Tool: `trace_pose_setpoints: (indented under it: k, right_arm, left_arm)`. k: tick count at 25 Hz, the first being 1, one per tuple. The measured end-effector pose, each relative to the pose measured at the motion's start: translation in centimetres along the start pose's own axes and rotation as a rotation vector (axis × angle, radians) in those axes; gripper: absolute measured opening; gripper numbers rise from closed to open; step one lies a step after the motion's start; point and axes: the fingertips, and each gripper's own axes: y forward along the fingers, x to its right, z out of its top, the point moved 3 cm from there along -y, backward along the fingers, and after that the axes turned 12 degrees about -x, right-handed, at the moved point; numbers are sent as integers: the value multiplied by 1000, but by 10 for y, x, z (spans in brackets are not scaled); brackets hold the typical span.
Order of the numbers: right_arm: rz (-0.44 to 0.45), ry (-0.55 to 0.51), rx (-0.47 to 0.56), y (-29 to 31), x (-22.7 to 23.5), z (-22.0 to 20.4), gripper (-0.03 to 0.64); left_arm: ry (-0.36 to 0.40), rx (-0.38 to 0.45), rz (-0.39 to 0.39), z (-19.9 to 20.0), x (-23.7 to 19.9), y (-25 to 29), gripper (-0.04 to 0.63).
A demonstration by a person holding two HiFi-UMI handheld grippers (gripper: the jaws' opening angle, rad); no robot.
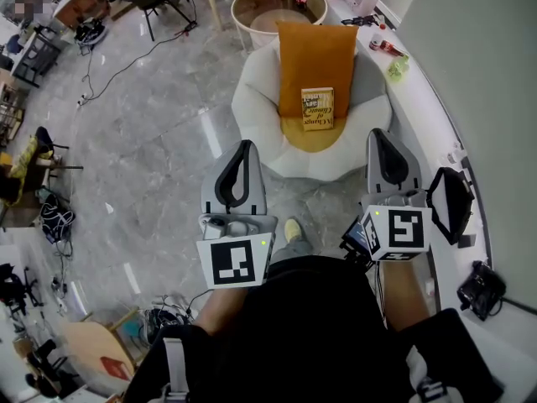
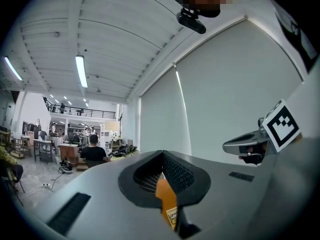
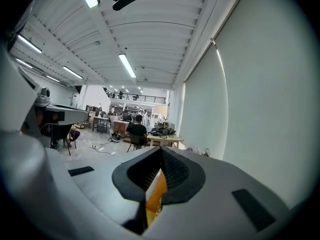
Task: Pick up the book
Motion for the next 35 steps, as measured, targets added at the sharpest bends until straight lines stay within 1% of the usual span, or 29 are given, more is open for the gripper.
trace_pose_setpoints:
  k: [4, 10, 14, 18, 22, 29, 35]
  right_arm:
    - [-3, -27, -7, 13, -9, -1, 14]
    - [-24, -43, -1, 16, -23, 6, 14]
    - [-50, -92, -9, 10, -24, 5, 14]
    - [-69, -83, -11, 4, -22, 9, 14]
    - [-66, -118, -9, 3, -24, 6, 14]
    - [-75, -110, 6, 7, -17, 16, 14]
    - [-70, -86, 6, 22, -1, 15, 14]
  left_arm:
    - [16, -4, -5, -5, -13, 7, 11]
    - [-1, -2, -19, -12, -31, 7, 11]
    - [-7, 17, -38, -13, -29, 7, 11]
    - [-19, 21, -53, -13, -27, 6, 11]
    - [-26, 27, -51, -14, -28, 3, 11]
    - [-24, 35, -44, -9, -27, 11, 11]
    - [-13, 30, -42, -6, -22, 31, 11]
